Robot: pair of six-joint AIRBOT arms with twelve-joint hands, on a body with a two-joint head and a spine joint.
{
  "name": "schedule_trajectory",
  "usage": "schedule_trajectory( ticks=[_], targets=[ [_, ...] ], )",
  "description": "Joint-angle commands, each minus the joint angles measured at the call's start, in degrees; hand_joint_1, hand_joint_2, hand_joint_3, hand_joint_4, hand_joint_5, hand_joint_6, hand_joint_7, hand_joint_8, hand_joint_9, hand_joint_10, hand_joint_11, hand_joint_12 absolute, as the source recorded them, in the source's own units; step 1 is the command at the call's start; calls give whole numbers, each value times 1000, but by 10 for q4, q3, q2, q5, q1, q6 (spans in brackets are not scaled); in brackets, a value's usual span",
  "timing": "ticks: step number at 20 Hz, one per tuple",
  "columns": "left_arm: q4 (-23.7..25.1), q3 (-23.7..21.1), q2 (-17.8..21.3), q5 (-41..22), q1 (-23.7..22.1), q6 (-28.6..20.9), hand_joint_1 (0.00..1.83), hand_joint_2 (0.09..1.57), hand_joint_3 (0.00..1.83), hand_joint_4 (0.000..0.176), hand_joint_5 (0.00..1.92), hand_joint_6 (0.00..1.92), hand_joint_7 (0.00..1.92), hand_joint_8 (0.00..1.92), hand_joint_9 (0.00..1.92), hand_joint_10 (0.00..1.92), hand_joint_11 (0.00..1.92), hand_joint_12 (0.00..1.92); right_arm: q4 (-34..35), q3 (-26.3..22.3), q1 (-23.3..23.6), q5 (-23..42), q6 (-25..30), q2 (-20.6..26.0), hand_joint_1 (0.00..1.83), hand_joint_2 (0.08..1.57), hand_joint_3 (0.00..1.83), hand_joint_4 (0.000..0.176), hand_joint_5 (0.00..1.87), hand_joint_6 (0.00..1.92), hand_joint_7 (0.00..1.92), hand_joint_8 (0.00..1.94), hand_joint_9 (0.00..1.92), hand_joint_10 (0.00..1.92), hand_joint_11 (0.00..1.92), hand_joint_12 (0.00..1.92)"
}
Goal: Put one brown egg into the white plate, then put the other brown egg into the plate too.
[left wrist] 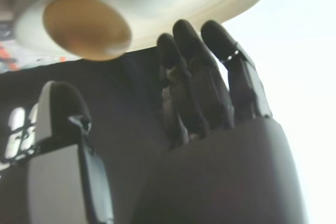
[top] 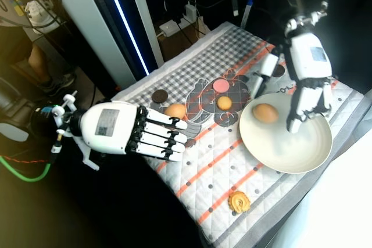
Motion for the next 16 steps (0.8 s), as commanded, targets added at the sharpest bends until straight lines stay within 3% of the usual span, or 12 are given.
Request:
schedule_trajectory(
  ticks=[1,2,4,5,8,9,10,13,16],
  targets=[
    [20,-17,24,-121,4,-30,737,845,0,161,234,1,362,1,442,0,10,997,17,2,9,89,2,4,352,1392,0,37,574,2,607,4,604,7,566,56],
    [47,-49,52,-161,21,-80,740,855,1,159,222,2,306,3,388,0,1,941,16,1,10,102,2,6,324,1378,0,35,563,0,601,1,580,2,531,37],
    [93,-95,99,-234,59,-197,678,851,0,174,172,0,267,0,329,0,0,864,4,-5,10,119,2,9,293,1344,0,15,538,0,597,0,550,1,491,15],
    [111,-111,119,-268,87,-260,718,821,0,176,155,0,273,1,318,0,0,838,-4,-11,10,122,2,9,316,1271,0,40,507,0,579,0,540,0,518,18],
    [136,-146,167,-361,184,-433,737,797,0,176,191,6,330,7,326,6,0,945,-30,-29,12,123,2,9,407,1006,0,31,350,0,503,0,504,1,515,7],
    [136,-155,178,-383,206,-460,723,794,0,176,196,5,337,6,325,4,0,950,-36,-32,13,123,2,9,434,982,0,23,329,0,489,0,509,3,538,16],
    [137,-169,191,-410,231,-486,702,794,0,176,192,1,332,2,305,2,0,901,-47,-34,17,122,2,6,487,970,0,33,310,0,460,0,492,0,525,9],
    [146,-196,214,-456,261,-520,676,813,3,171,257,6,368,4,343,9,0,1103,-66,-30,25,105,2,-7,562,941,0,65,282,2,427,1,476,5,559,22],
    [154,-199,217,-468,277,-548,679,814,1,172,269,5,405,9,378,15,0,1171,-80,-13,40,66,2,-28,704,943,0,50,353,7,500,7,557,12,615,51]
  ],
)
